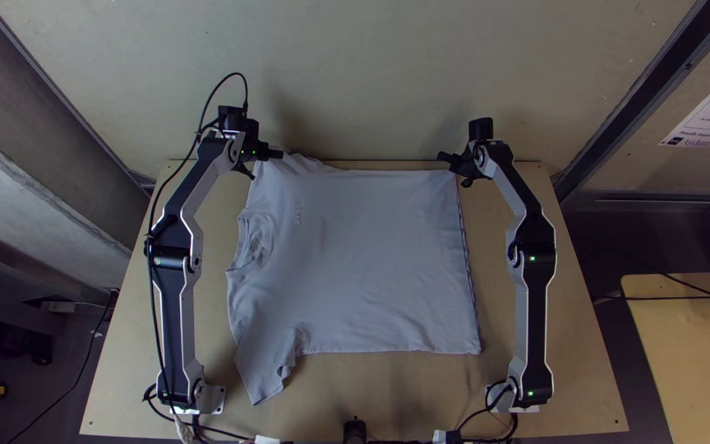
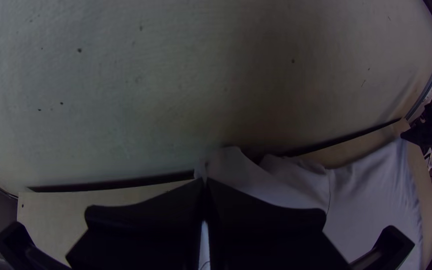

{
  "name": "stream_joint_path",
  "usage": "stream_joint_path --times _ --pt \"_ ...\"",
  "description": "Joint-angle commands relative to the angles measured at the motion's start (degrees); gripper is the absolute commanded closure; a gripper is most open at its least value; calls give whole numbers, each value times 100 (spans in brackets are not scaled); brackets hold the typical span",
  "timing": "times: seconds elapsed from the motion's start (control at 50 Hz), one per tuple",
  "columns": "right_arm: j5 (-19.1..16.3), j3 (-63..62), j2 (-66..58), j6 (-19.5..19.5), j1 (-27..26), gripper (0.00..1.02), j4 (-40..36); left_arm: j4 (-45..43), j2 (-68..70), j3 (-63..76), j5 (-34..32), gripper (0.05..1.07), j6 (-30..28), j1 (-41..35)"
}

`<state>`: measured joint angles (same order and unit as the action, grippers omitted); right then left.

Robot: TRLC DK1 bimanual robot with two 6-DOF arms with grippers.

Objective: Fold the t-shirt

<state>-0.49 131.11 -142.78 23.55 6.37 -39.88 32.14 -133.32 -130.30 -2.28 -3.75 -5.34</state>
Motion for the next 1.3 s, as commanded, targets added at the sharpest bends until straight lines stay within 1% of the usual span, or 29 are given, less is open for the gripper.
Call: stream_joint_path --times 0.0,0.4,0.56,0.76,0.92,1.14,1.28 --pt "23 152 303 -70 -13 100 24 99 87 -4 53 105 -65 -11" --pt "14 -173 646 -316 13 100 -161 346 447 567 44 105 85 95" --pt "23 -270 725 -360 13 100 -459 389 667 857 9 105 120 165" --pt "32 -604 954 -378 22 100 -495 337 1071 1385 -18 105 155 244" --pt "84 -912 1217 -439 40 100 -495 12 1546 2149 -18 105 155 262" --pt "137 -1518 1648 -465 75 100 -486 -208 2126 2993 -35 105 190 297" --pt "163 -2125 1991 -465 110 100 -266 -375 2504 3591 -70 105 208 315"
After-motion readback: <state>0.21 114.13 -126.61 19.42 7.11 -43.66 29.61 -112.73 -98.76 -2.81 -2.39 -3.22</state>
